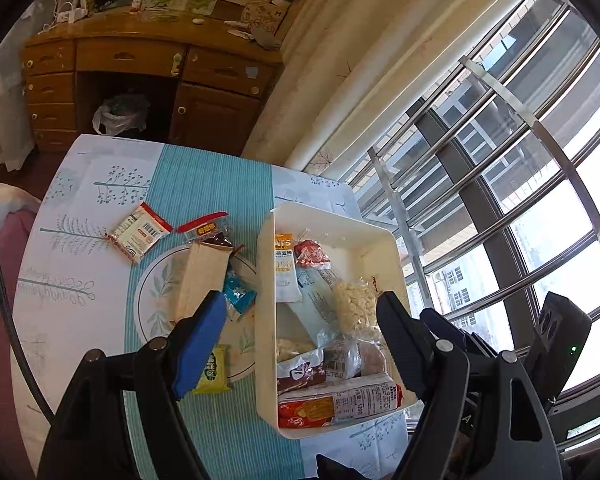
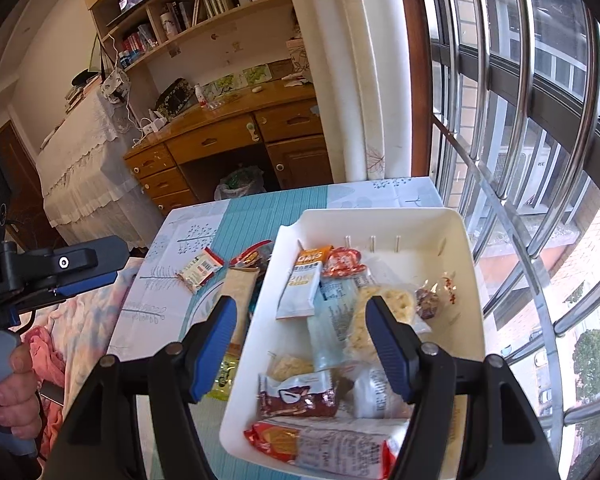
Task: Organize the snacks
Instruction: 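Withdraw both tools from the tray back over the table snacks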
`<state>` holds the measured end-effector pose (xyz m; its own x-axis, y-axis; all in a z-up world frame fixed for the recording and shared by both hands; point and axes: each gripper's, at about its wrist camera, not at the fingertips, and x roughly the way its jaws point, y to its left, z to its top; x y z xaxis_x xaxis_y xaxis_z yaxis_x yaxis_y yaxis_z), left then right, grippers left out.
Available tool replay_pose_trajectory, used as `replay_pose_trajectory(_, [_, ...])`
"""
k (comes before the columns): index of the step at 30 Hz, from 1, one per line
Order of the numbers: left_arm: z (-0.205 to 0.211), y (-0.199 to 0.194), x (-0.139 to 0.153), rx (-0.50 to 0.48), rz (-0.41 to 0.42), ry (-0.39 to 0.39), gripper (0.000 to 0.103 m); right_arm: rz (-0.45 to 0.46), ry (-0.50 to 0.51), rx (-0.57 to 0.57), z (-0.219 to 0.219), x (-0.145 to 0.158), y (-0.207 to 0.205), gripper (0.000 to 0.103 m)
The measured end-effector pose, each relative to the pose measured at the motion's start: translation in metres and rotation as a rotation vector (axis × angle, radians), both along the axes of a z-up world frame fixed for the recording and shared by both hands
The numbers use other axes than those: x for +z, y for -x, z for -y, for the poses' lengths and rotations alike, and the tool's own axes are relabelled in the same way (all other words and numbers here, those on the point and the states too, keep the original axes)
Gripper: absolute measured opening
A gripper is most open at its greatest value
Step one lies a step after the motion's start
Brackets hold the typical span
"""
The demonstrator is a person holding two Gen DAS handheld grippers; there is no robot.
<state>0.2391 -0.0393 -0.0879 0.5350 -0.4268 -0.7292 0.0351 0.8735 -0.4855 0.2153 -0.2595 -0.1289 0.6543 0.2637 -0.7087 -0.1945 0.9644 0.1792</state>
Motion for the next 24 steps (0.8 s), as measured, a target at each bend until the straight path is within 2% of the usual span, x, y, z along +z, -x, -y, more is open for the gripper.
replay_pose_trajectory(14, [-0.088,0.028,0.002,-0.052,-0.015,-0.004,0.076,-0.008,-0.047,-0.062,-0.083,0.004,0.024,0.067])
replay_pose_trajectory(24, [-0.164,0.037,-0.005,-0.054,-0.030,-0.027,0.076,-0.038,-0.086,-0.078,-0.149,-0.009,0.030,0.067])
